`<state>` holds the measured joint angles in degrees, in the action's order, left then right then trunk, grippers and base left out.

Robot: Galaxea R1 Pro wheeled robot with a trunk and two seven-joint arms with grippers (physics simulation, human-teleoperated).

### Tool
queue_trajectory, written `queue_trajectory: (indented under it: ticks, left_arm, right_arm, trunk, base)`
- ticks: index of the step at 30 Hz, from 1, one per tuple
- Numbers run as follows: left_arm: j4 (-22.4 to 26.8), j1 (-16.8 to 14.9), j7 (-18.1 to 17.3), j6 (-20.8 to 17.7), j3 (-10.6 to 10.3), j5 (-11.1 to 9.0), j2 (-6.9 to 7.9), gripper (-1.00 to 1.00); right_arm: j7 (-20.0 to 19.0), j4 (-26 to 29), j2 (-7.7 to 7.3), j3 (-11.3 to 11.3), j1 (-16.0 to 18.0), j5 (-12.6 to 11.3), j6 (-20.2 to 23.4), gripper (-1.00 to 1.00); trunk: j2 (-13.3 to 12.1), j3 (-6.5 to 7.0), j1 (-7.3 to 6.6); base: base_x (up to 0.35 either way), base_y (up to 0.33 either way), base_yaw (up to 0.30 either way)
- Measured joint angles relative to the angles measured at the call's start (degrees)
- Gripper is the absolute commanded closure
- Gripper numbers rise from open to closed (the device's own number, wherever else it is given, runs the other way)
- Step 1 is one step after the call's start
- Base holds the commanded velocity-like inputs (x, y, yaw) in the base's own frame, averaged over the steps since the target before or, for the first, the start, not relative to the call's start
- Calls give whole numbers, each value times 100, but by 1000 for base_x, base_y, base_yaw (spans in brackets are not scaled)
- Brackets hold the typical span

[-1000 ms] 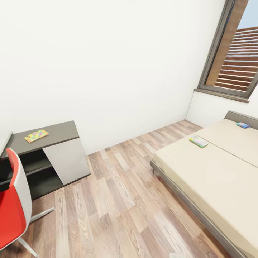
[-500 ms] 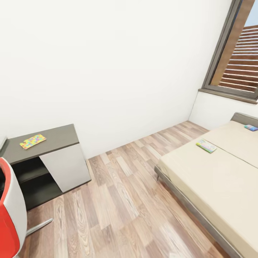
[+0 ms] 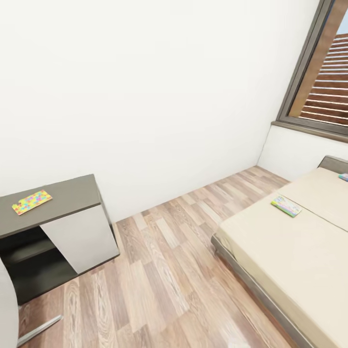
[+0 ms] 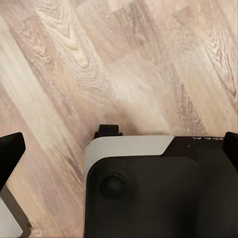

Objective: Put all the toys in the child's room - the three board games (two on the bed and one on the table), the two jigsaw puzzles on the table, and the tennis ball on the table - inside the toy box on the table in the child's room.

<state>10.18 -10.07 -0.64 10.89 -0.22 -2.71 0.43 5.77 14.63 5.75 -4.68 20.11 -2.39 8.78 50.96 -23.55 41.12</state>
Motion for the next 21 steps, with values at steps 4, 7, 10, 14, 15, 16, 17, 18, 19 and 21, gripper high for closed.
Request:
queue_trajectory:
  ticks: [4,7,10,14,15,16,17,18,19,21]
  left_arm:
    - [-1,0,0,-2,0,0,0,-100]
    - [1,1,0,-5,0,0,0,-100]
    - [2,1,0,-7,0,0,0,-100]
    - [2,1,0,-6,0,0,0,-100]
    - [3,1,0,-6,0,0,0,-100]
    - [4,1,0,-6,0,0,0,-100]
    - [3,1,0,-5,0,0,0,-100]
    - [2,1,0,-5,0,0,0,-100]
    - [2,1,0,-6,0,0,0,-100]
    - [1,2,0,-4,0,0,0,-100]
  right_arm:
    - [0,1,0,4,-4,1,0,-100]
    - [-1,-1,0,7,-5,1,-1,-100]
    - [-1,-1,0,10,-6,1,-1,-100]
    - [-1,-1,0,11,-6,1,-1,-100]
    - [-1,-1,0,11,-6,1,-1,-100]
    - [-1,-2,0,11,-6,1,-1,-100]
    - [-1,-2,0,11,-6,1,-1,-100]
    - [-1,-2,0,11,-6,1,-1,-100]
    - [-1,-2,0,11,-6,1,-1,-100]
    - [-1,-1,0,12,-6,1,-1,-100]
  trunk:
    - [0,0,0]
    - [0,0,0]
    - [0,0,0]
    - [0,0,0]
    - [0,0,0]
    - [0,0,0]
    - [0,0,0]
    - [0,0,0]
    - [0,0,0]
    - [0,0,0]
  base:
    - [331,35,34]
    - [329,100,134]
    - [325,133,120]
    - [323,144,87]
    - [322,143,125]
    - [322,140,158]
    - [322,137,206]
    - [322,136,223]
    - [322,136,236]
    - [322,134,255]
